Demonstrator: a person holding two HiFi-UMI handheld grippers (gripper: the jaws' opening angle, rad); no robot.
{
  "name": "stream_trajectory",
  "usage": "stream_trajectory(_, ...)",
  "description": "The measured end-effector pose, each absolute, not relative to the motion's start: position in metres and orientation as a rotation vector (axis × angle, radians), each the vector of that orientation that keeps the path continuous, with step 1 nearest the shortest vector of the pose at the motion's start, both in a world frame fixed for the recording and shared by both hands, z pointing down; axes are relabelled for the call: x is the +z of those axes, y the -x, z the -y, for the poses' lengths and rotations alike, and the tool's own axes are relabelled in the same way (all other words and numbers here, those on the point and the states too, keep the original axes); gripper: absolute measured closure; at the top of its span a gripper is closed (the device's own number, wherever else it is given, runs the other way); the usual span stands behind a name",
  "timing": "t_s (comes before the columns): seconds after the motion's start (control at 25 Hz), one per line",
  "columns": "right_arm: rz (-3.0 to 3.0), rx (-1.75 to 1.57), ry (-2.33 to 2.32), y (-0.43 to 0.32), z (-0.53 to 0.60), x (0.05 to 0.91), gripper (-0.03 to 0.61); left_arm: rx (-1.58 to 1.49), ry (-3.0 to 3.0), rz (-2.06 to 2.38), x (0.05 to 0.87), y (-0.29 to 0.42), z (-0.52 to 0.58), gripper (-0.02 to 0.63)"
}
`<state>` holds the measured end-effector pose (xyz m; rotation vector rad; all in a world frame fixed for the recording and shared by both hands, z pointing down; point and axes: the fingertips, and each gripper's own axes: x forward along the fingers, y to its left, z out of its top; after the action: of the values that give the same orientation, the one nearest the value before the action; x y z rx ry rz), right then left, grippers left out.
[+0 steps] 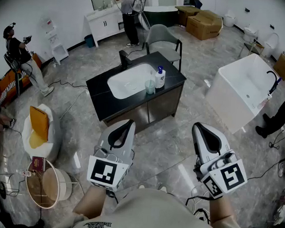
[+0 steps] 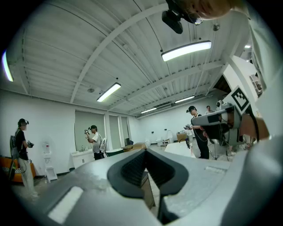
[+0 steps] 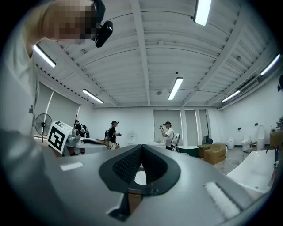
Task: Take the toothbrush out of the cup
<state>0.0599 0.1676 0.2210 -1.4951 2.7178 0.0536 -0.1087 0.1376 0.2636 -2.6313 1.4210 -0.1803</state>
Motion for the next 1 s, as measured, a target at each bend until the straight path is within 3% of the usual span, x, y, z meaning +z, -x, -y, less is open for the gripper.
stream_trajectory(0.92, -2.782, 0.028, 1.462, -0.086, -0.174, 0.239, 0.575, -0.133, 2.658, -1.485, 0.270, 0.080, -0.158, 0.609)
stream_trajectory(0.96, -2.782, 0.023, 1.458, -0.089, -0.174, 0.240, 0.575, -0.093, 2.657, -1.495, 0.266, 0.080, -0.160, 0.538)
stream_trajectory(1.0, -2.780, 0.018, 1.453, -0.092, -0.175, 0.240, 0.575, -0.069, 2.653, -1.501, 0.263, 0.078, -0.161, 0.512)
